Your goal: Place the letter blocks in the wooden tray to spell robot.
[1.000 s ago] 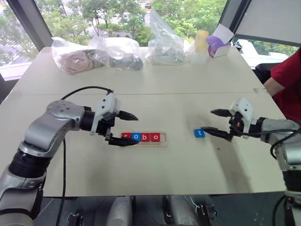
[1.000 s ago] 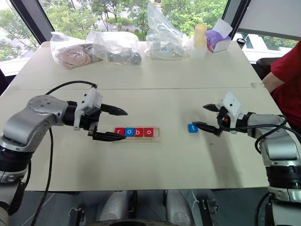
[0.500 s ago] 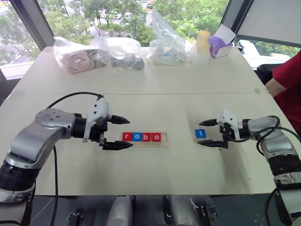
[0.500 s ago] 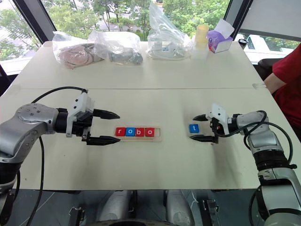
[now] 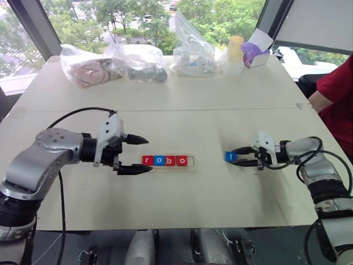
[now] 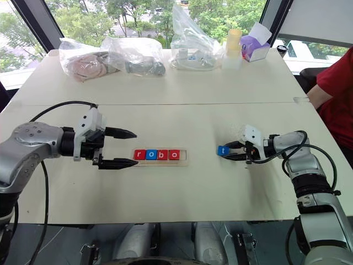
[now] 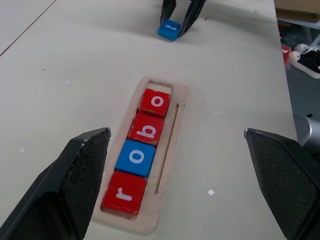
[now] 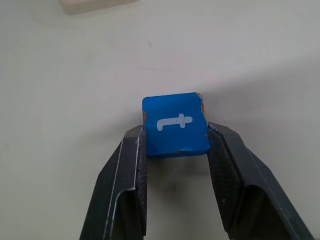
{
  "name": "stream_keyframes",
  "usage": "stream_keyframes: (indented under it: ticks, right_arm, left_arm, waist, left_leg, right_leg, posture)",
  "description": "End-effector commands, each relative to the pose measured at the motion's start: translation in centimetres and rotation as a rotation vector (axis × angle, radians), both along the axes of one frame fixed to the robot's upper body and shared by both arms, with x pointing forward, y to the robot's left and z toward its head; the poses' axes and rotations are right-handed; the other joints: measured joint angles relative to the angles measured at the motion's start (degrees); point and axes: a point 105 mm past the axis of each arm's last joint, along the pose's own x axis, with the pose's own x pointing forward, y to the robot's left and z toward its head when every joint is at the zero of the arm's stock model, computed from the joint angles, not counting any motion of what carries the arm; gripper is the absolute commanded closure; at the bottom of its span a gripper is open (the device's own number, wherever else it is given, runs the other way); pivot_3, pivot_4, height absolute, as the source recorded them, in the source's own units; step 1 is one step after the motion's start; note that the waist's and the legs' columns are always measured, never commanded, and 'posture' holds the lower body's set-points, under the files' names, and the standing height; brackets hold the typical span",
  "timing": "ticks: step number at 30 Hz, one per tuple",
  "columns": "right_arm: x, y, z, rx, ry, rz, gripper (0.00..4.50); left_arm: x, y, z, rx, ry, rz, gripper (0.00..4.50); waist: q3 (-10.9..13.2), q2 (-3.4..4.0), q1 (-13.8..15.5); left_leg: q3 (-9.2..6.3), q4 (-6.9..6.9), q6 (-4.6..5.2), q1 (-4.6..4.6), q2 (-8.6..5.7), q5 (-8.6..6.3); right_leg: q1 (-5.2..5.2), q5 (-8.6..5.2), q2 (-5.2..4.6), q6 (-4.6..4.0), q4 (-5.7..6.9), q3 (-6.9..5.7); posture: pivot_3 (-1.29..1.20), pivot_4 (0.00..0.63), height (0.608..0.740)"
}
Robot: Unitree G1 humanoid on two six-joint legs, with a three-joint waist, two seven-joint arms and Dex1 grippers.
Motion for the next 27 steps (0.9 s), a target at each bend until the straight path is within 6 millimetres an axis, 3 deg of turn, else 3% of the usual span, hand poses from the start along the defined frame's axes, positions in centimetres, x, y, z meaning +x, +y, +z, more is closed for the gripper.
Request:
stream_keyframes:
  ticks: [1,5,8,16,27]
  right_arm:
    - [-0.2,3.4,3.1,0.086,-0.042,0.063,3.38]
    - [-0.8,7.4,3.2,0.096,0.005,0.11,3.38]
    - [-0.5,8.6,2.5,0.023,-0.029,0.105,3.38]
    - [0.1,8.7,1.7,-0.056,-0.041,0.081,3.38]
    - [-0.5,9.4,1.1,-0.058,-0.035,0.128,3.38]
  left_arm:
    - [-0.1,0.8,0.7,0.006,-0.033,0.009,0.0]
    - [0.4,1.1,0.0,0.024,-0.035,0.025,0.0]
    - [0.3,0.8,0.2,0.007,-0.034,0.02,0.0]
    - [0.1,0.3,0.0,-0.021,-0.04,0.042,0.0]
    - [0.0,0.1,-0.4,-0.034,-0.034,0.054,0.0]
  waist:
    - [0.0,0.02,0.0]
    - [0.0,0.02,0.5]
    - [0.0,0.02,0.7]
    - [0.0,0.01,0.5]
    - [0.0,0.01,0.4]
  left_leg:
    - [-0.02,0.0,0.0,0.01,0.01,0.0]
    - [-0.01,0.03,-0.01,-0.01,0.0,0.0]
    - [0.0,0.06,-0.01,-0.07,-0.03,0.0]
    - [0.03,0.07,-0.01,-0.12,-0.08,0.0]
    - [0.02,0.06,-0.01,-0.1,-0.06,0.0]
  right_leg:
    - [-0.01,0.0,0.0,0.0,0.04,0.01]
    - [0.0,0.0,-0.02,-0.01,0.06,-0.03]
    - [-0.02,-0.01,-0.05,-0.01,0.05,-0.04]
    - [-0.04,0.0,-0.11,0.0,0.01,-0.05]
    - [-0.04,0.0,-0.06,0.01,0.03,-0.05]
  posture:
    - [0.0,0.15,0.74]
    - [0.0,0.15,0.74]
    - [0.0,0.15,0.74]
    - [0.0,0.15,0.74]
    - [0.0,0.15,0.74]
